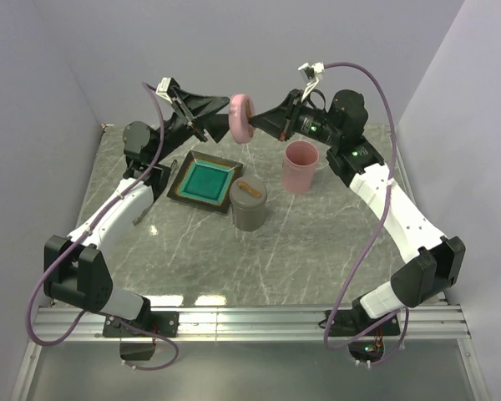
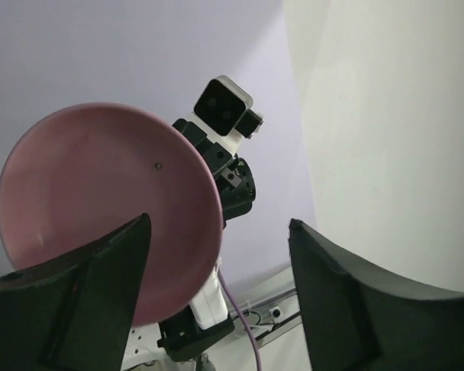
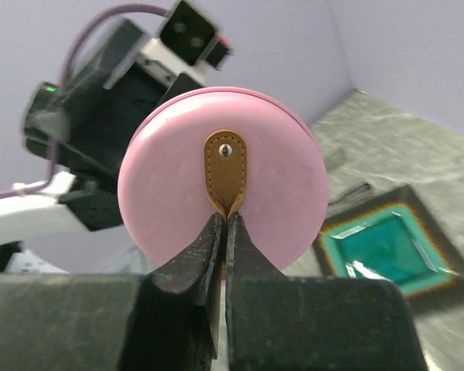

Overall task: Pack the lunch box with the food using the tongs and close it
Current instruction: Pass the lid of the lunch box from the left arm to the right, then put the lid back on the lunch box

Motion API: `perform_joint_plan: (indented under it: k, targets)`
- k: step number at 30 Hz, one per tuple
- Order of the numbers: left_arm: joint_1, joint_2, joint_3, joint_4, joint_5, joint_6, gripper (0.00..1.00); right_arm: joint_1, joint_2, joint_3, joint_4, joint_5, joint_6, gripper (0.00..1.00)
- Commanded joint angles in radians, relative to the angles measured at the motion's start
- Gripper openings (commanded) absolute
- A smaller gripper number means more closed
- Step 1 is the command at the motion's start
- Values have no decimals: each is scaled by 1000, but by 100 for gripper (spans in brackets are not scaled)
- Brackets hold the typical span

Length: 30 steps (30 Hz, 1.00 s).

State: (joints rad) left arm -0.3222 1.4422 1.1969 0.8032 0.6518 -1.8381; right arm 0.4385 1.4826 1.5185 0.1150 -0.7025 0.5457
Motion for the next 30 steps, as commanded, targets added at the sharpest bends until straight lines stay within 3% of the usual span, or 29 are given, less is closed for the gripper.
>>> perform_joint_plan:
  k: [1,2,3,6,9,11,18,24,30]
  targets:
    - [18,-49,-11,-30,-7,54,80,-50,-24,75,-76,40,-102,0]
    - [32,-54,-14,-82,-7,72,96,-56,-28,81,-104,57,-134,0]
    - [43,-58,-16,-117,-4,95,99,-61,-33,89,-159,69,-209,0]
    - [98,-81,3,-314,6,229,99,-72,-50,109,-289,138,-361,0]
    - [127,-82,93,-592,16,474,100,-78,-42,153,-432,205,-517,0]
    - [127,-78,137,-685,12,666,99,-92,-9,189,-503,230,-622,0]
    - [127,-112,266,-935,-50,1055,99,-165,234,564,-979,314,-831,0]
    - [127,-131,288,-1020,-50,1142,99,-195,427,710,-1202,417,-954,0]
    - [127,-147,270,-1006,-14,1143,99,-216,524,770,-1279,423,-991,0]
